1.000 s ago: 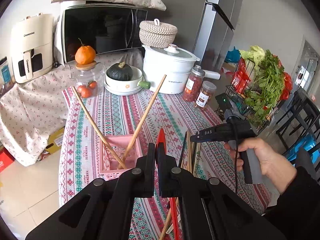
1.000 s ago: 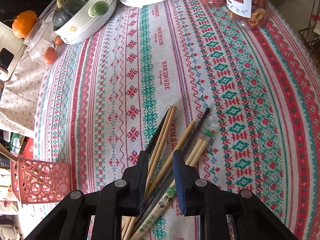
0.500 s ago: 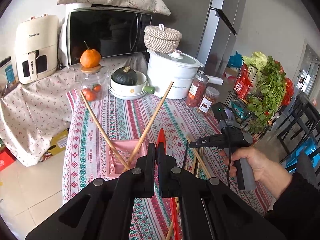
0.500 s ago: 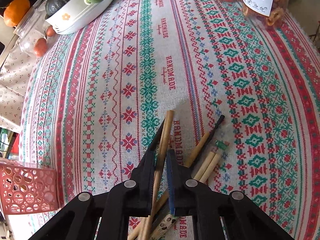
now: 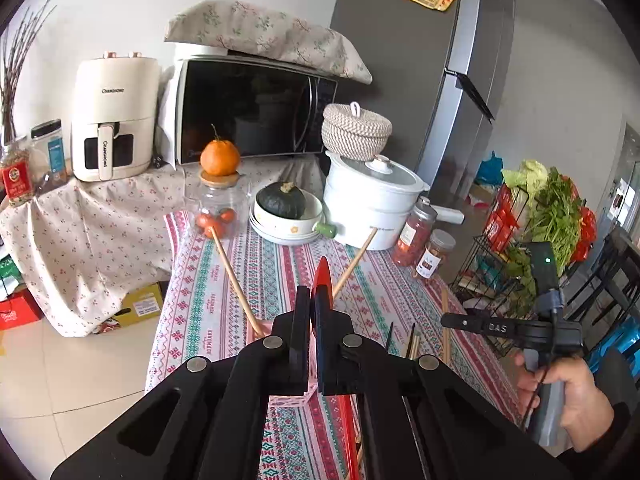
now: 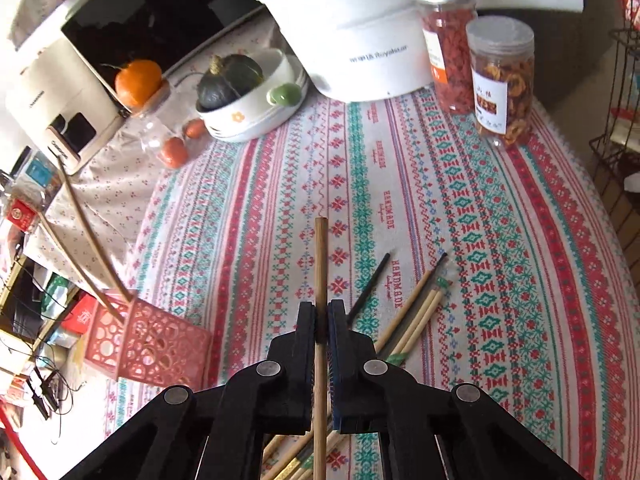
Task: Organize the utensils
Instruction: 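Grasp a wooden chopstick with the right tool while the left tool lifts the red spoon, then carry the red spoon and chopstick to the pink basket and release both inside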
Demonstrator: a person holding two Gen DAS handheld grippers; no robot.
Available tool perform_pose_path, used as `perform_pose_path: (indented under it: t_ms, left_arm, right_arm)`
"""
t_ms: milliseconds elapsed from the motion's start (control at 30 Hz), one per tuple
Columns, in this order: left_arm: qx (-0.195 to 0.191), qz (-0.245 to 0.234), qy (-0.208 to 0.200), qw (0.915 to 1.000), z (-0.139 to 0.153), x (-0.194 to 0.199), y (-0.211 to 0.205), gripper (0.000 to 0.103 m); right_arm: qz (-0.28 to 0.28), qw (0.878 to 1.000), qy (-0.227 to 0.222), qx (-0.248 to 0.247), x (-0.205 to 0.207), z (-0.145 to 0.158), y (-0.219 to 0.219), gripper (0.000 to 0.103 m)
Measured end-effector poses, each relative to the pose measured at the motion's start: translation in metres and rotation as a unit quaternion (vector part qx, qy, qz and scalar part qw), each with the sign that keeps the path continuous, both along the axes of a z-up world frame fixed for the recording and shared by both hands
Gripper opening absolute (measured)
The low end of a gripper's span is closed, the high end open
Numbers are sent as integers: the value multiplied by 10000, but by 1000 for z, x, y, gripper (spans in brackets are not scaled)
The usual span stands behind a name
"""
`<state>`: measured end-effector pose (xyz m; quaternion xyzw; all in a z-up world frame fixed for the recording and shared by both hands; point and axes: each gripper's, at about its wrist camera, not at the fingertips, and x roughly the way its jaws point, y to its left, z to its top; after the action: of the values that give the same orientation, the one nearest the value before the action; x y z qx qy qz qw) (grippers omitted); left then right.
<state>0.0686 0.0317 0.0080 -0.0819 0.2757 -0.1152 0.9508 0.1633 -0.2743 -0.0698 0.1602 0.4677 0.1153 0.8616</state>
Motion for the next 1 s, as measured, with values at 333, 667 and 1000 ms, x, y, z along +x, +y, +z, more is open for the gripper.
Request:
perform_pose_path:
  t_ms: [333, 667, 1000]
  left_arm:
    - [-144, 596, -860, 9944, 14, -13, 18, 1]
    - [150, 1080, -1755, 9784, 21, -1, 18, 1]
    - [1179, 1320, -2331, 9562, -9, 29, -19, 1]
  right_arm:
    - [45, 9920, -1175, 457, -47, 66, -4, 4]
    - [194, 9843, -1664, 547, -60, 92, 7, 4]
    - [290, 9831, -1721, 553, -52, 86, 20, 4]
